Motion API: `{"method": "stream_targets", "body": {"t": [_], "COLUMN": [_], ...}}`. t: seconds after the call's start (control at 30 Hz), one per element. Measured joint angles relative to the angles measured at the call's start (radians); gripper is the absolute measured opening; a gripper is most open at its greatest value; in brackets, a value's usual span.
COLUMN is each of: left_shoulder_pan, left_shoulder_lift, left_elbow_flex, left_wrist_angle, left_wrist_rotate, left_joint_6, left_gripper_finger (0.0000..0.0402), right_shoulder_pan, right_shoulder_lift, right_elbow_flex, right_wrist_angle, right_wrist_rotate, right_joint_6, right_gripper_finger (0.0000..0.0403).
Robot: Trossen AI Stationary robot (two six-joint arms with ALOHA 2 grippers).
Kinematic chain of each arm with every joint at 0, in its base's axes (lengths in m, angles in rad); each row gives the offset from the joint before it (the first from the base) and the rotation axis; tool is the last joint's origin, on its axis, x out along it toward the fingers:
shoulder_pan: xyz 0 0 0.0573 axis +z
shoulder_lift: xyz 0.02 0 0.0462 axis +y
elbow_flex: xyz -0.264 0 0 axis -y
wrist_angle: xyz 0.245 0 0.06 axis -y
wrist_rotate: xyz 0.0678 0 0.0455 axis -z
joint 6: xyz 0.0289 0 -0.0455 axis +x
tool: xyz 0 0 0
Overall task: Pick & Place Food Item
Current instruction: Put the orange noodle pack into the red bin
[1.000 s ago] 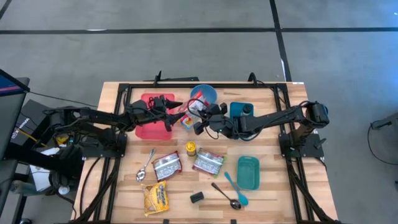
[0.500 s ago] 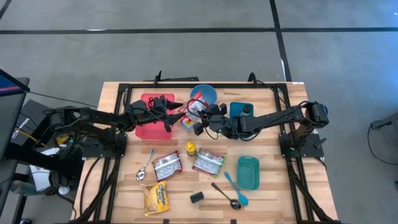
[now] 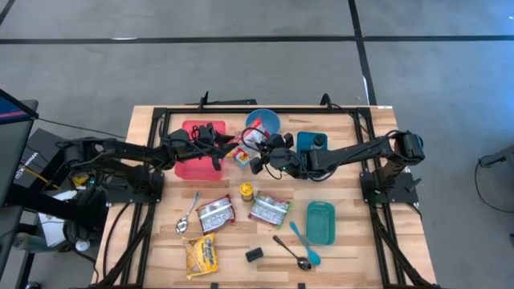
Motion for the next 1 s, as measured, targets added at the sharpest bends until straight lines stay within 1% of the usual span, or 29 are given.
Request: {"method": "stream_targets", "body": {"t": [0.1,0.2,0.87,0.93,1.0], "left_shoulder_pan": [0.0,-0.001,0.0,0.0,0.0], "left_shoulder_lift": [0.0,0.0,0.0,0.0,0.0], "left_elbow_flex": [0.0,0.0,0.0,0.0,0.0], "left_wrist_angle": [0.0,0.0,0.007,0.007,0.007], "left_wrist_rotate": [-0.002,-0.001,-0.003,-0.004,-0.005], "left_joint_6": [0.001,0.001,0.003,0.003,0.003], "left_gripper_finger": [0.0086,0.0078,0.0068,0.0066,0.0064], "right_shoulder_pan": [-0.001,-0.001,0.0,0.0,0.0], "right_shoulder_lift": [0.0,0.0,0.0,0.0,0.0], "right_elbow_flex": [0.0,0.0,0.0,0.0,0.0], "right_wrist_angle": [0.0,-0.001,-0.001,-0.001,-0.001], "right_wrist_rotate": [0.0,0.001,0.0,0.0,0.0], "right_joint_6": [0.0,0.0,0.0,0.0,0.0], "right_gripper_finger": [0.0,0.0,0.0,0.0005,0.0018]}}
